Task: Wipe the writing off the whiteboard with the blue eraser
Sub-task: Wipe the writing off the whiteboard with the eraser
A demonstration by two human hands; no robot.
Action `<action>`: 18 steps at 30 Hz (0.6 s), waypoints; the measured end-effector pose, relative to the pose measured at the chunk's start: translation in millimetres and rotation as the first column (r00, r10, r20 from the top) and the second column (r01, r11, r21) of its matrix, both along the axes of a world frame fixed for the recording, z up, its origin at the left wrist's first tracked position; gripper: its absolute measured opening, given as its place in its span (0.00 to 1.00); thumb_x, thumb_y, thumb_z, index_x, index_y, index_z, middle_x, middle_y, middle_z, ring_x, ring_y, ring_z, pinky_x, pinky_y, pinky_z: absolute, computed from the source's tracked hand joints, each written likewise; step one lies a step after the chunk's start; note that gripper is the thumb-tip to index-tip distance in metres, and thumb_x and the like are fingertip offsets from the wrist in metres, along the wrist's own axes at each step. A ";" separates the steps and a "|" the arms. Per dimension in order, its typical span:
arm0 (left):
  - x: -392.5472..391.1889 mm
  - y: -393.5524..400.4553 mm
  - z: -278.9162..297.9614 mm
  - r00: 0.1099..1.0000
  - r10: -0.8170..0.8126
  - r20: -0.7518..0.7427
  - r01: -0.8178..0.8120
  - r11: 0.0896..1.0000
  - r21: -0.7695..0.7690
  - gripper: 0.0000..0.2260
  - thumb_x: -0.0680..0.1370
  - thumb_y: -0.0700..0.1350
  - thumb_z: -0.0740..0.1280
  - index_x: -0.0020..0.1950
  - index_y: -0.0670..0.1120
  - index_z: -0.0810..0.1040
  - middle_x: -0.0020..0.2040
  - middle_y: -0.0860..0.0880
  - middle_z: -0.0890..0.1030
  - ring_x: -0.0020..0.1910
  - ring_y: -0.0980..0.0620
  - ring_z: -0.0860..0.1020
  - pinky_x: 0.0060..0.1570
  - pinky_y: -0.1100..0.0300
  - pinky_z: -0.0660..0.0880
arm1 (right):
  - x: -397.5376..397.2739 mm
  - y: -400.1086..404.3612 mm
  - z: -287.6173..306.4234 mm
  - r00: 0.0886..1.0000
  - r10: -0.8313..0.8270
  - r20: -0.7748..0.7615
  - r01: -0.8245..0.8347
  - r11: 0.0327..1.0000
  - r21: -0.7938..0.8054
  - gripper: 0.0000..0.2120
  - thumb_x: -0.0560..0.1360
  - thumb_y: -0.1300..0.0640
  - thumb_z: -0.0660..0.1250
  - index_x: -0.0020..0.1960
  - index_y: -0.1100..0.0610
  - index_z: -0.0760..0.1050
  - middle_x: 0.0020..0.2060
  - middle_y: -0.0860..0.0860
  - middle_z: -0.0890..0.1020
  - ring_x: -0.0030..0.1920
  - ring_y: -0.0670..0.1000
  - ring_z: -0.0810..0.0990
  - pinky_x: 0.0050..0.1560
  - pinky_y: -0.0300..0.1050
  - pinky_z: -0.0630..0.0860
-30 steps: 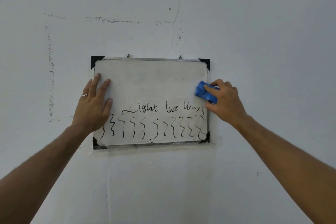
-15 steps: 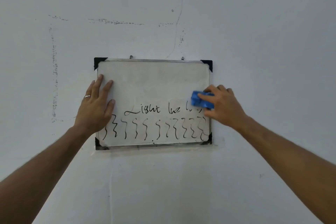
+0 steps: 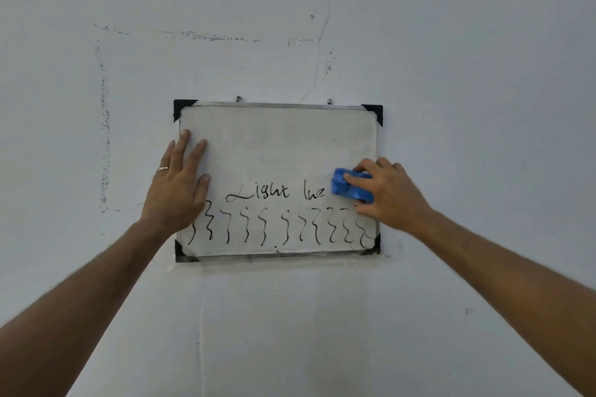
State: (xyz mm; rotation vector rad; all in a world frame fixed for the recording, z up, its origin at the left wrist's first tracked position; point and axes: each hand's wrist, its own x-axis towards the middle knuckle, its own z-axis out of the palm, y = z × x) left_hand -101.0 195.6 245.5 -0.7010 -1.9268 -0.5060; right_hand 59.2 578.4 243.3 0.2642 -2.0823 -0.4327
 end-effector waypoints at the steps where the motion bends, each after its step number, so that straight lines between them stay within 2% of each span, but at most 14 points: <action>1: -0.5 -1.3 0.3 1.000 0.001 -0.003 -0.001 1.000 -0.007 0.29 0.83 0.49 0.60 0.82 0.51 0.54 0.84 0.48 0.47 0.81 0.39 0.50 0.74 0.38 0.60 | 1.8 5.3 11.9 1.000 -0.020 -0.019 0.020 1.000 -0.011 0.27 0.66 0.50 0.76 0.64 0.52 0.79 0.53 0.53 0.77 0.48 0.58 0.75 0.47 0.56 0.74; 4: 0.0 1.2 0.0 1.000 0.004 0.006 -0.004 1.000 0.000 0.29 0.83 0.48 0.60 0.82 0.50 0.54 0.84 0.48 0.47 0.82 0.39 0.50 0.75 0.38 0.60 | -3.0 -2.7 28.3 0.992 -0.058 -0.115 0.025 0.963 -0.270 0.27 0.66 0.51 0.75 0.64 0.53 0.78 0.54 0.53 0.77 0.50 0.58 0.75 0.49 0.56 0.72; 5: 0.3 2.8 -0.2 1.000 0.001 0.008 -0.001 1.000 0.010 0.29 0.83 0.47 0.60 0.82 0.50 0.54 0.84 0.48 0.47 0.81 0.39 0.50 0.74 0.38 0.60 | -6.3 -13.4 21.0 0.993 -0.036 -0.113 0.004 0.963 -0.270 0.27 0.66 0.52 0.75 0.64 0.53 0.78 0.54 0.54 0.77 0.50 0.58 0.75 0.49 0.55 0.72; 8: -0.2 2.4 -0.7 1.000 -0.007 -0.001 0.007 1.000 0.009 0.28 0.83 0.49 0.59 0.82 0.51 0.54 0.84 0.48 0.47 0.81 0.39 0.50 0.75 0.39 0.59 | -10.6 -17.6 -4.9 0.999 0.035 -0.014 -0.035 0.999 0.003 0.26 0.66 0.51 0.75 0.63 0.54 0.78 0.53 0.54 0.77 0.49 0.58 0.75 0.48 0.55 0.73; 9: -0.9 0.9 -0.5 1.000 -0.006 0.002 0.006 1.000 0.005 0.28 0.83 0.48 0.59 0.82 0.51 0.54 0.84 0.48 0.47 0.82 0.39 0.50 0.75 0.38 0.60 | -7.7 -12.1 3.1 1.000 0.022 -0.014 -0.022 1.000 0.011 0.27 0.65 0.51 0.75 0.63 0.53 0.79 0.53 0.54 0.77 0.49 0.58 0.75 0.48 0.56 0.73; 12: -2.2 -0.4 -0.7 1.000 -0.004 0.008 0.004 1.000 0.005 0.30 0.83 0.47 0.62 0.82 0.51 0.54 0.84 0.49 0.47 0.82 0.40 0.50 0.75 0.38 0.60 | -11.6 -13.5 21.8 0.992 -0.039 -0.121 0.006 0.965 -0.261 0.27 0.66 0.50 0.75 0.64 0.52 0.79 0.54 0.53 0.77 0.50 0.58 0.75 0.49 0.56 0.71; 13: -1.9 0.6 -1.1 1.000 -0.009 0.005 0.009 1.000 0.009 0.29 0.83 0.47 0.62 0.82 0.51 0.54 0.84 0.49 0.47 0.82 0.40 0.50 0.75 0.38 0.60 | -13.6 -22.8 17.1 0.992 -0.028 -0.124 -0.011 0.953 -0.304 0.27 0.66 0.51 0.75 0.64 0.53 0.78 0.54 0.53 0.77 0.50 0.58 0.74 0.49 0.55 0.71; 14: -1.5 1.5 -1.4 1.000 -0.014 0.003 0.014 1.000 0.014 0.29 0.83 0.47 0.61 0.82 0.51 0.54 0.84 0.49 0.47 0.82 0.40 0.49 0.75 0.38 0.59 | -16.4 -31.9 6.5 0.994 0.000 -0.109 -0.027 0.969 -0.247 0.27 0.66 0.50 0.75 0.64 0.53 0.78 0.54 0.53 0.77 0.50 0.57 0.74 0.49 0.54 0.71; 16: -1.3 1.8 -1.6 1.000 -0.016 0.005 0.016 1.000 0.015 0.30 0.83 0.47 0.62 0.82 0.52 0.54 0.84 0.49 0.46 0.82 0.40 0.49 0.75 0.39 0.59 | -18.9 -29.6 -11.4 0.999 0.036 -0.027 -0.036 0.999 0.001 0.27 0.66 0.50 0.74 0.64 0.52 0.78 0.53 0.53 0.77 0.49 0.57 0.74 0.49 0.55 0.72; 17: -1.3 1.3 -1.5 1.000 -0.013 0.007 0.013 1.000 0.013 0.30 0.83 0.47 0.62 0.82 0.52 0.54 0.84 0.49 0.46 0.82 0.40 0.49 0.75 0.39 0.59 | -14.3 -23.7 -4.7 1.000 0.025 -0.013 -0.025 0.999 0.042 0.27 0.65 0.49 0.75 0.63 0.51 0.78 0.53 0.53 0.78 0.49 0.57 0.75 0.49 0.55 0.72; 18: -1.2 0.8 -1.2 1.000 -0.008 0.008 0.008 1.000 0.011 0.30 0.83 0.47 0.62 0.82 0.52 0.54 0.84 0.49 0.46 0.82 0.40 0.49 0.75 0.39 0.59 | -12.8 -17.7 7.3 0.999 0.003 -0.046 -0.004 1.000 -0.019 0.27 0.64 0.49 0.75 0.63 0.51 0.79 0.53 0.53 0.78 0.49 0.58 0.75 0.49 0.55 0.72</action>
